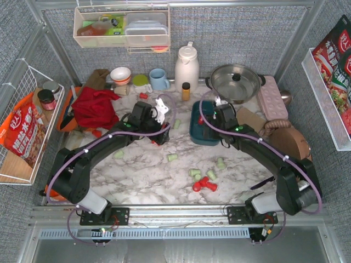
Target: Mix the coffee capsules in the storage basket
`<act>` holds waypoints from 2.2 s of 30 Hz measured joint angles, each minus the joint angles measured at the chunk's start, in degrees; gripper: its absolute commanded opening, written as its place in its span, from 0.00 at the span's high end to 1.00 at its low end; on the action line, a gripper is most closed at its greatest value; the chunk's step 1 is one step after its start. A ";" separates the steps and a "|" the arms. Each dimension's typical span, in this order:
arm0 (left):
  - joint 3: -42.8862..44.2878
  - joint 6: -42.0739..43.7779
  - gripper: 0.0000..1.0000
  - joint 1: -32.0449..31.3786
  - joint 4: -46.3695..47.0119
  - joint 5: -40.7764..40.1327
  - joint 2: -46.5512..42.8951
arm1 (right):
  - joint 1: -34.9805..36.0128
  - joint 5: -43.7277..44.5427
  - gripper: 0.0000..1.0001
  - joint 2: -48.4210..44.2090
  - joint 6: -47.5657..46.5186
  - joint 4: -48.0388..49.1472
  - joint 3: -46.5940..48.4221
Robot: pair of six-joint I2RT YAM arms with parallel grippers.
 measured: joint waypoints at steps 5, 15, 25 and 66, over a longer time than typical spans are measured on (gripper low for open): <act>-2.93 5.99 0.27 -1.40 0.02 5.18 0.70 | 0.87 -1.33 0.30 -6.54 0.85 -0.15 -7.17; -3.48 12.04 0.31 -6.84 -1.64 11.52 7.34 | 1.09 -1.60 0.30 -12.70 1.03 -0.15 -12.79; -3.34 14.29 0.43 -10.23 -2.93 9.07 11.63 | 1.09 -2.69 0.30 -10.93 1.49 0.68 -12.79; -5.99 13.51 0.84 -12.33 5.31 0.00 -3.87 | -9.92 0.20 0.58 1.05 2.67 7.02 -8.28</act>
